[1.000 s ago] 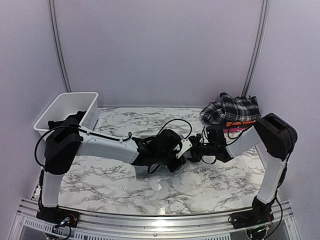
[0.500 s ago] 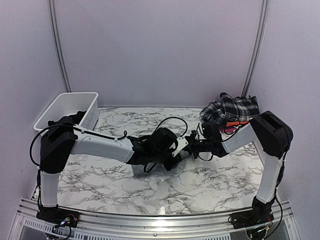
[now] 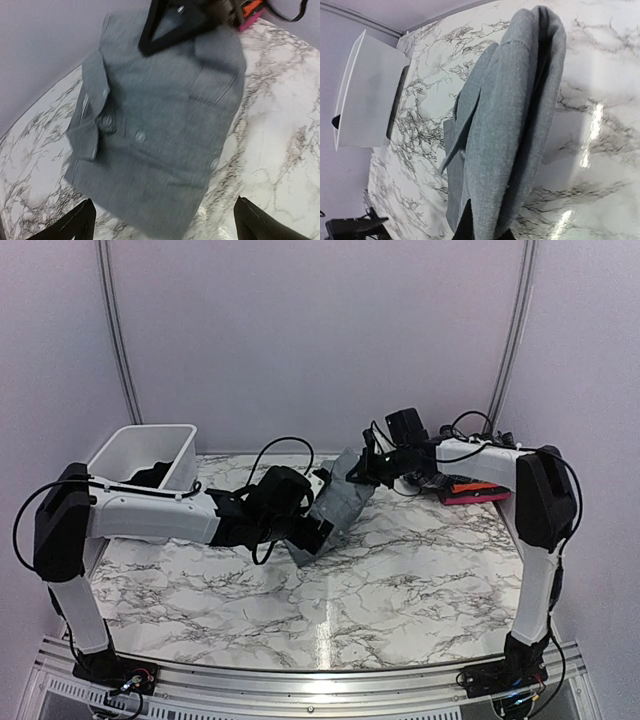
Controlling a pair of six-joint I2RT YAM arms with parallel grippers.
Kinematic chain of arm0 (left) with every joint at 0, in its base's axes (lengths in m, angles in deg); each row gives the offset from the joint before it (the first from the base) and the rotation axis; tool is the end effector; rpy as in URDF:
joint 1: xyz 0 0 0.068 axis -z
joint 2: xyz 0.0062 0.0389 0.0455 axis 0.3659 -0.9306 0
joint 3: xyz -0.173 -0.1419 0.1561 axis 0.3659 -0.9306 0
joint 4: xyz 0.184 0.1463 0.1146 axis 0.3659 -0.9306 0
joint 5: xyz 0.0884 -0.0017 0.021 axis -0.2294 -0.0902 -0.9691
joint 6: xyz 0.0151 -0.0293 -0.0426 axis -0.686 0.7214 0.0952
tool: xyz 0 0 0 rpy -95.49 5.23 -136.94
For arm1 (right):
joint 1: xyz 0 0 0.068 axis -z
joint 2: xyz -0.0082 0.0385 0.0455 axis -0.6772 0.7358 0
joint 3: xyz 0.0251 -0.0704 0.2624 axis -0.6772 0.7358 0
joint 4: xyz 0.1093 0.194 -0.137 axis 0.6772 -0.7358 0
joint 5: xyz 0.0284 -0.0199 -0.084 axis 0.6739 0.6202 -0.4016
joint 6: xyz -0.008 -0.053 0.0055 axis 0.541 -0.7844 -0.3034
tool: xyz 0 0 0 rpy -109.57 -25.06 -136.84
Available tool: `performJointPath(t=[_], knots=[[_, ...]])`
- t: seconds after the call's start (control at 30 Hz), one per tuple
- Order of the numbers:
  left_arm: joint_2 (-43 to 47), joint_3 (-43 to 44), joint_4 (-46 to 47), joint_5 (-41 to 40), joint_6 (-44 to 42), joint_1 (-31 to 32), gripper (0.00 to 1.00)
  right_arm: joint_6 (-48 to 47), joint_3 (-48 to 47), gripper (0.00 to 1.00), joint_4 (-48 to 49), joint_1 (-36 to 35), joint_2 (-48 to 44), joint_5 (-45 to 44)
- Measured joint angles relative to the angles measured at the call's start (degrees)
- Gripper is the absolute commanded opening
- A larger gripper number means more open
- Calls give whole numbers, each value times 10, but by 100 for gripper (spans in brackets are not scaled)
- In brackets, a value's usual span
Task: Fold and stack the mixed laundry pile
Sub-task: Pass from the left arm to the right, then place the square-folded shirt at the corner of the board.
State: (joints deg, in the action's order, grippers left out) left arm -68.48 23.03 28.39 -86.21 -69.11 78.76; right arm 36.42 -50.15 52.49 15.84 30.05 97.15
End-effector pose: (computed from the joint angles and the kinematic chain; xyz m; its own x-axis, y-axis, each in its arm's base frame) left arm 0.2358 -0.3458 0.2331 -0.3081 0.4055 -0.8606 0.6336 0.7623 0.1324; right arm 0.3963 0.2177 0.2299 -0.8839 0.1282 -0.4498 -0.2405 0.7003 0.6721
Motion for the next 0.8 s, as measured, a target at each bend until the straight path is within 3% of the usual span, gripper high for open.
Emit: performJointPath(t=[0.17,0.4,0.8], knots=[[1,-10,-38,-31,36,-33,99,-141,-152,0,-165,5,38,-67],[1,-16,-72,-41,57,-43,99,-264,-311,0,-336,11,84,-157],[-18,-1,-101,-40,59,-43,99,-310,-384,0,-420,78,83,-267]])
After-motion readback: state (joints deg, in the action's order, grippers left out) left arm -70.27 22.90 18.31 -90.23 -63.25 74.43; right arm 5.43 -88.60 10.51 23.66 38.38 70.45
